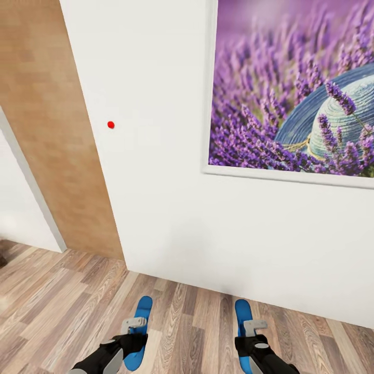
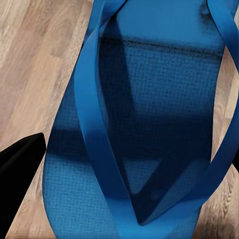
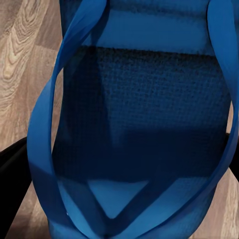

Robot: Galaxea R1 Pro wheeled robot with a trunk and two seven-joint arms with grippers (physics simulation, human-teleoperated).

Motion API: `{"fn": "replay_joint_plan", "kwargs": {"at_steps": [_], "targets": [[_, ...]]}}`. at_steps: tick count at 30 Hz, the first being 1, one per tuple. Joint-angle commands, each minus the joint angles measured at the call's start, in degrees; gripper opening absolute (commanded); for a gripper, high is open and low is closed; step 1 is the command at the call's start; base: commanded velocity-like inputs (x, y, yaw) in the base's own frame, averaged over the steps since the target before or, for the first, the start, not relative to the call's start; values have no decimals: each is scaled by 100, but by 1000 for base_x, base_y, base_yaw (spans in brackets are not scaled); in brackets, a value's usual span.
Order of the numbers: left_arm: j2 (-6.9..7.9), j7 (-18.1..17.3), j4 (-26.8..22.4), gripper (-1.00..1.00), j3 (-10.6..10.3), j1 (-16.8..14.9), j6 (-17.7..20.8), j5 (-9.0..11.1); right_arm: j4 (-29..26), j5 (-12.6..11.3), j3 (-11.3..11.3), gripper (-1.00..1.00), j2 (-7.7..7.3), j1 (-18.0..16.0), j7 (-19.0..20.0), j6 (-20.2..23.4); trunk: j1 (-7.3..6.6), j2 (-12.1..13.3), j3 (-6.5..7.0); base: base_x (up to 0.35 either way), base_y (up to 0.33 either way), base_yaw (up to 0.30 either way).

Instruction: In the bedroom, move the book from the bed onto either nightstand, and place the two sandals side by side next to the bed.

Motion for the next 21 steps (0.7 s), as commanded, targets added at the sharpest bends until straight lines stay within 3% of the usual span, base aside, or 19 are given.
{"fn": "replay_joint_plan", "kwargs": {"at_steps": [1, 9, 21], "targets": [[2, 44, -8, -100, -54, -4, 29, 47, -15, 3, 49, -100, -3, -1, -38, 48, 1, -6, -8, 0, -117, 243], [7, 37, -5, -100, -54, 0, 28, 46, -13, -17, 41, -100, -12, -1, -39, 48, 1, -6, -8, 0, -89, 216], [4, 78, -1, -100, -62, 261, 35, 40, 68, -46, 10, -100, -65, 68, -31, 48, 1, -6, -8, -21, -8, 26]]}}
